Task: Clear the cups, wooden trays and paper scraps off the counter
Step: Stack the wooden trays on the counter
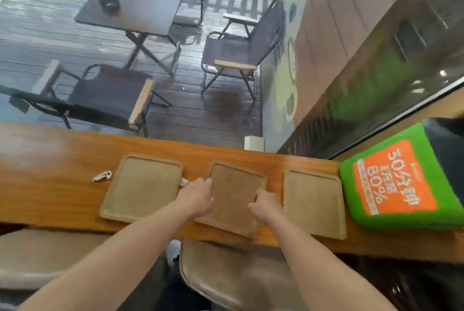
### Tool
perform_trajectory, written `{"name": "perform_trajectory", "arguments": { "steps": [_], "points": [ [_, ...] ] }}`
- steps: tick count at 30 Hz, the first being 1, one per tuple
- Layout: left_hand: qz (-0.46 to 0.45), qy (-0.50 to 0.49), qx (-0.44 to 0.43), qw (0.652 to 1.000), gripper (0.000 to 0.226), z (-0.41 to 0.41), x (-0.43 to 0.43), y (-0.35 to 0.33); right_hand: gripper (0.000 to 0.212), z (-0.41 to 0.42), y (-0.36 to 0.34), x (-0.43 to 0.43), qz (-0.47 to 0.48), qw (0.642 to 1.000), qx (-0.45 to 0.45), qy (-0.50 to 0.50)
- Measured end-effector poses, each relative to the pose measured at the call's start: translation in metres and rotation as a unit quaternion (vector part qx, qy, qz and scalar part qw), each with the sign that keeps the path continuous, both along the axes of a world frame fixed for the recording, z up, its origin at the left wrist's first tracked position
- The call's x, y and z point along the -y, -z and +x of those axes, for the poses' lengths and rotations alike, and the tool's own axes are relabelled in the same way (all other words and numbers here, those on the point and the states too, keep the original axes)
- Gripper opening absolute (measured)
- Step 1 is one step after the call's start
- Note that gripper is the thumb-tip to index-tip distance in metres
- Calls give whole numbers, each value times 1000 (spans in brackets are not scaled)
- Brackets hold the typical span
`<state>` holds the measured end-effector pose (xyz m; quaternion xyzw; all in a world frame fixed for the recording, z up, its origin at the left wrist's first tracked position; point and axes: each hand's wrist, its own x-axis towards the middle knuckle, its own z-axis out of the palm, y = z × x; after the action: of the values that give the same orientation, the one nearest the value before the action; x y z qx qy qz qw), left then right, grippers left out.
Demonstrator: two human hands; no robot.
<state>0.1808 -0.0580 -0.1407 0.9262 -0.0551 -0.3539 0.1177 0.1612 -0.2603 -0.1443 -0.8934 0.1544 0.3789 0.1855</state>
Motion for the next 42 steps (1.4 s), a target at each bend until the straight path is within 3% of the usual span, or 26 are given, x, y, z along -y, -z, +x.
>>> {"name": "perform_trajectory", "arguments": {
  "steps": [6,14,19,24,29,33,42],
  "points": [
    [-17,-25,-37,999,45,19,-25,22,60,-9,12,-25,-25,993,0,113],
    [-34,-159,-101,982,41,20,-21,43,44,-2,31,-31,-77,976,-9,205],
    [-43,-232,-91,967,35,14,-11,49,65,10,44,-38,-51,938,2,344],
    [-55,-351,-69,932,47,6,1,52,73,13,54,-38,-27,889,-7,457],
    [-31,-418,-117,900,73,7,6,51,70,11,58,-28,-9,890,-24,454],
    [-116,-490,-153,850,84,3,5,51,61,11,54,-28,27,893,-22,449],
    [-189,-455,-121,862,81,4,-12,36,61,12,34,-41,82,874,27,478]
  ]
}}
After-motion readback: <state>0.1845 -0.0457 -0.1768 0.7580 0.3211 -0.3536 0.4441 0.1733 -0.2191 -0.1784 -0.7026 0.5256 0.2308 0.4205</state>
